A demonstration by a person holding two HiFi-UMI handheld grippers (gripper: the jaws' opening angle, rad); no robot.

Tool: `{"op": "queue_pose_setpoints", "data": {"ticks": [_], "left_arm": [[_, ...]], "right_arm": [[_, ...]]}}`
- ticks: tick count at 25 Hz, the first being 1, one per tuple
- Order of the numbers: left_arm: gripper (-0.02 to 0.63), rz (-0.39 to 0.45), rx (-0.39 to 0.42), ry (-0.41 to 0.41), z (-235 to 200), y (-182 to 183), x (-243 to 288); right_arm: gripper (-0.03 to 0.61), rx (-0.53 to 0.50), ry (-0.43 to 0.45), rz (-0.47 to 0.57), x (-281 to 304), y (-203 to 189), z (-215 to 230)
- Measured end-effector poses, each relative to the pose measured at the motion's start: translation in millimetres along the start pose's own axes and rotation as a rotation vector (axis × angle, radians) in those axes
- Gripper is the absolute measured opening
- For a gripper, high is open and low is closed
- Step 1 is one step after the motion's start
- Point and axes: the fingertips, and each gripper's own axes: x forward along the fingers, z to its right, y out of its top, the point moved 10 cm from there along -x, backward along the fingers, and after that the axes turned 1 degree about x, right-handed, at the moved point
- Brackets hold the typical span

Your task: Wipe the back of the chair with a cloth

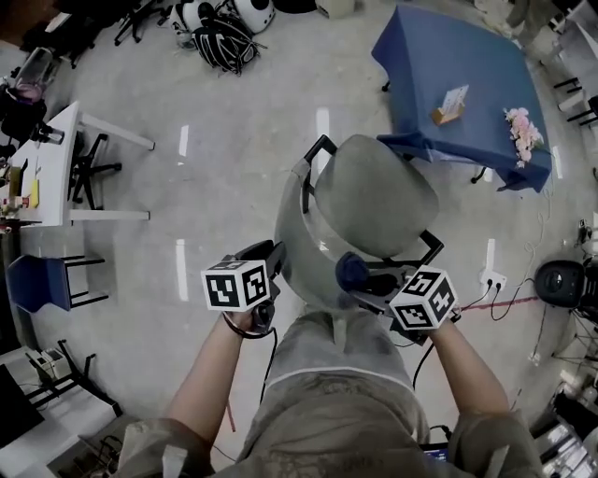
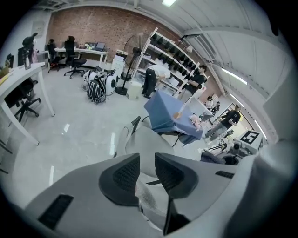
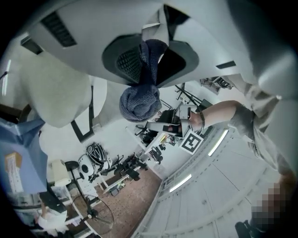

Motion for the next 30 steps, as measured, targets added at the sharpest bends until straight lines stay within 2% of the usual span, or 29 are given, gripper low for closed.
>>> {"op": "queue_pose_setpoints", "data": {"ticks": [3, 7, 15, 21, 25, 30], "left_arm": [[0.112, 0.038, 0.081, 0.02, 14.0, 16.3, -15.7], [0.103, 0.138, 0.175, 0.007, 34.4, 41.9, -41.0], [0.072, 0.365, 0.275, 0.004, 70.0, 75.4, -102.0], [0.061, 0.556, 0.4, 0.036, 99.9, 96.1, -158.3], [0.058, 0.678, 0.468, 0.045, 119.9, 108.5, -192.1], [0.052, 0.789, 0.494, 0.008, 139.5, 118.1, -224.0]], "right_arm": [[0.102, -0.061, -0.068, 0.09, -17.8, 26.9, -12.1], [0.103, -0.152, -0.151, 0.228, -44.7, 67.5, -32.6], [0.103, -0.315, -0.288, 0.532, -96.7, 126.1, -86.7], [0.103, -0.372, -0.275, 0.754, -135.9, 150.0, -139.1], [0.104, -0.446, -0.298, 0.84, -160.6, 157.1, -171.8], [0.104, -0.544, -0.332, 0.922, -186.2, 158.3, -205.9]]}}
